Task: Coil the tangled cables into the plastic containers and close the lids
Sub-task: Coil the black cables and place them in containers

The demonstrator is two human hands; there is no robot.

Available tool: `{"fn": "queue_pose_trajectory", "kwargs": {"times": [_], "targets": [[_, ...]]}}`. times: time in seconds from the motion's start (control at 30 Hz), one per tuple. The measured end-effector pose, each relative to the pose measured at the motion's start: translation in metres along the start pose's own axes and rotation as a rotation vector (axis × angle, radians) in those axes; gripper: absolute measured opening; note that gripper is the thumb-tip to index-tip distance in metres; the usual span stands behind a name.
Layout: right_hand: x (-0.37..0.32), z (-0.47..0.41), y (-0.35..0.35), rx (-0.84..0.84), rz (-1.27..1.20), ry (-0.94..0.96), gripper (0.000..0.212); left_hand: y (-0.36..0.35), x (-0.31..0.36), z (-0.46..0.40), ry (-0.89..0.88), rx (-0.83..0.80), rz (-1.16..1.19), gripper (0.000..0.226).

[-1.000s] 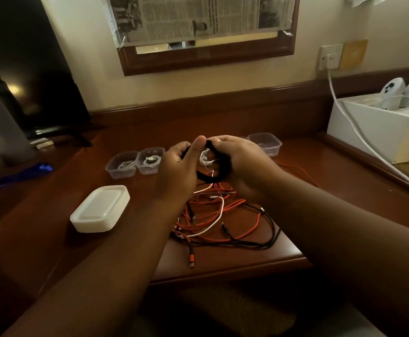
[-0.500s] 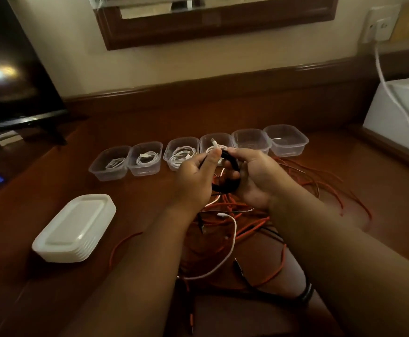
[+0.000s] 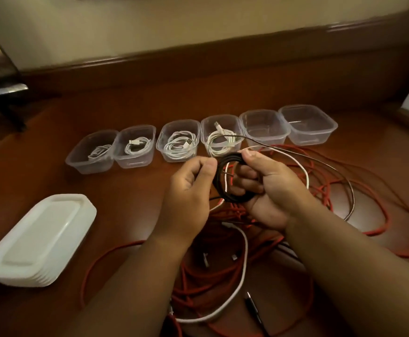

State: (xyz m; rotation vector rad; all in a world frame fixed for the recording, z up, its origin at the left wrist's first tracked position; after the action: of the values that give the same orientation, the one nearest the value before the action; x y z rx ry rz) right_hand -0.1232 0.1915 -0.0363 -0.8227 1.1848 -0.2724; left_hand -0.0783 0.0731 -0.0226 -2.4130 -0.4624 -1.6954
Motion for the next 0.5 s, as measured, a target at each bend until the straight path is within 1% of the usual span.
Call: {"fn": "queue_pose_trajectory", "kwargs": {"times": [0.03,0.1,0.2,0.33,0.4,0.5], "targets": [[-0.002,0.000,0.001,0.010,-0.023,0.007,0.023,0.002,0.003,-0.001,-0.032,0.001,-0.015,0.022],[-0.006,0.003,0.000,0.006,-0.053,0.006,0.027,0.008,0.008,-0.002,-0.120,0.021,-0.087,0.013],[-0.009,0.008,-0.003,-0.012,-0.087,-0.002,0.027,0.015,0.012,-0.002,-0.204,0.096,-0.176,0.009],[-0.015,0.010,-0.004,-0.031,-0.121,0.011,0.022,0.012,0.016,0.001,-0.245,0.115,-0.281,0.010],[-0.016,0.010,-0.005,-0.048,-0.132,0.025,0.022,0.011,0.015,0.003,-0.160,0.127,-0.224,0.009],[-0.014,0.012,-0.009,-0.054,-0.152,0.057,0.021,0.001,0.006,0.009,0.081,0.115,0.034,0.011]]}}
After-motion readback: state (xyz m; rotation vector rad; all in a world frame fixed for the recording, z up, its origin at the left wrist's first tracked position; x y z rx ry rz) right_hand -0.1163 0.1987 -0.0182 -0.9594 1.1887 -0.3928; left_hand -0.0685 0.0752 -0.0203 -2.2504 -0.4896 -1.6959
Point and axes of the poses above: each hand's wrist, its own z-axis away from the middle knuckle, its own y-axis out of the back of the hand, x = y × z, the point moved 6 cm from there along -z, towards the middle knuckle, and after that the axes turned 5 degrees about x, right-handed, at the moved point
